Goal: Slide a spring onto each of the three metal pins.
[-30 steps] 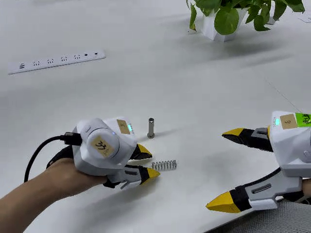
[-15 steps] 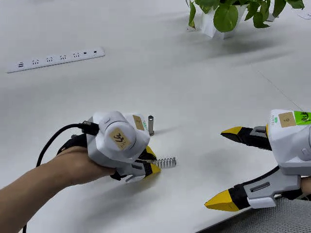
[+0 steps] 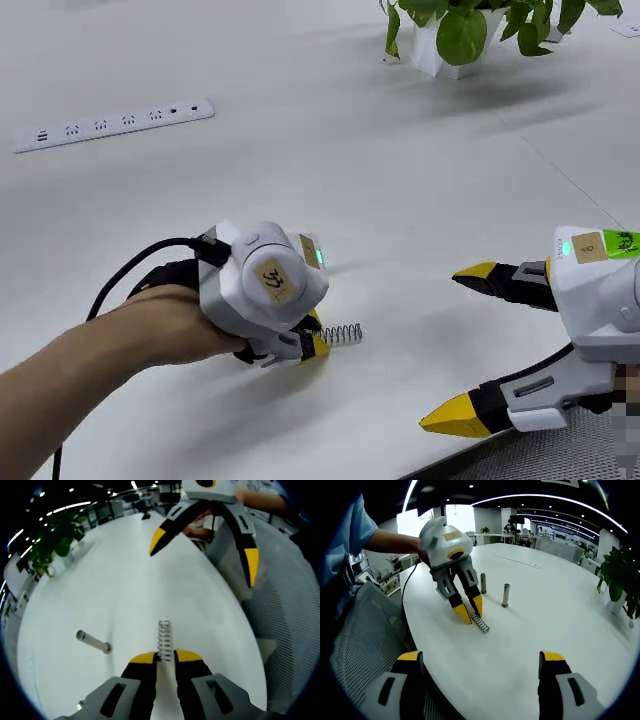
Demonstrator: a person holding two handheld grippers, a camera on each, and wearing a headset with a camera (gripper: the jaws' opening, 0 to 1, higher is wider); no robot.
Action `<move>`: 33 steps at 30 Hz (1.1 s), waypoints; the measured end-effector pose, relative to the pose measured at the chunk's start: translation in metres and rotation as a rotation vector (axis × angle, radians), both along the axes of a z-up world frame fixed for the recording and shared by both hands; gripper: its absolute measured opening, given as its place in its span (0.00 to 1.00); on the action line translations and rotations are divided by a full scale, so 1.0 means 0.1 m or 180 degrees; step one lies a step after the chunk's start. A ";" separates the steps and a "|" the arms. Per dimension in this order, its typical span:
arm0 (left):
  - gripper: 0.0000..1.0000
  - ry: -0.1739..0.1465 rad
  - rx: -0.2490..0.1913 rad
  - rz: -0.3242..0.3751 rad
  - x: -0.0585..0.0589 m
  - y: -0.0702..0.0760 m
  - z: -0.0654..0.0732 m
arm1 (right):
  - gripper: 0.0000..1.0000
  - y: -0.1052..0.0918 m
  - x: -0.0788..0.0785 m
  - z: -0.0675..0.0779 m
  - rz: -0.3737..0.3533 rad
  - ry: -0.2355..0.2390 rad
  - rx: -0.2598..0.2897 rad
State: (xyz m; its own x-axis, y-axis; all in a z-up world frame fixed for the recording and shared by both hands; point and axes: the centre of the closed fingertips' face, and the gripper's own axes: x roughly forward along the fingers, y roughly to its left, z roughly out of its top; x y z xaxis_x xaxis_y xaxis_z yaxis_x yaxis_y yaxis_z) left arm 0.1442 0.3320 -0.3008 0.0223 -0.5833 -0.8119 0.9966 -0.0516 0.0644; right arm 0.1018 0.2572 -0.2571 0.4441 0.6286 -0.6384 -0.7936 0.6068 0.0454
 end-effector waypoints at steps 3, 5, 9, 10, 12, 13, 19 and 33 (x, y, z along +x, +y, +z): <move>0.14 0.0003 -0.0003 0.0013 0.01 0.00 0.00 | 0.97 0.00 0.00 -0.01 0.0001 0.0006 -0.0018; 0.11 -0.0028 -0.0006 0.0037 0.03 0.01 -0.01 | 0.97 0.00 -0.01 -0.01 0.0002 0.0009 -0.0009; 0.11 0.0000 -0.0029 0.0076 0.03 0.01 0.00 | 0.97 0.03 0.00 -0.01 0.0005 0.0005 -0.0001; 0.11 0.0001 -0.0043 0.0094 0.03 0.01 0.00 | 0.97 0.03 -0.01 -0.01 0.0009 0.0005 0.0001; 0.11 0.0019 -0.0121 0.0213 0.04 0.01 0.00 | 0.96 0.06 -0.01 0.00 0.0014 -0.0004 0.0018; 0.11 0.0025 -0.0196 0.0287 0.04 0.01 0.01 | 0.96 0.07 -0.01 0.01 0.0013 -0.0005 0.0028; 0.10 0.0093 -0.0512 0.0588 0.03 0.03 0.02 | 0.96 0.11 -0.02 0.01 0.0038 0.0005 0.0043; 0.10 0.0223 -0.0957 0.0933 -0.09 0.17 0.27 | 0.95 0.24 0.01 0.15 0.0083 -0.0038 0.0214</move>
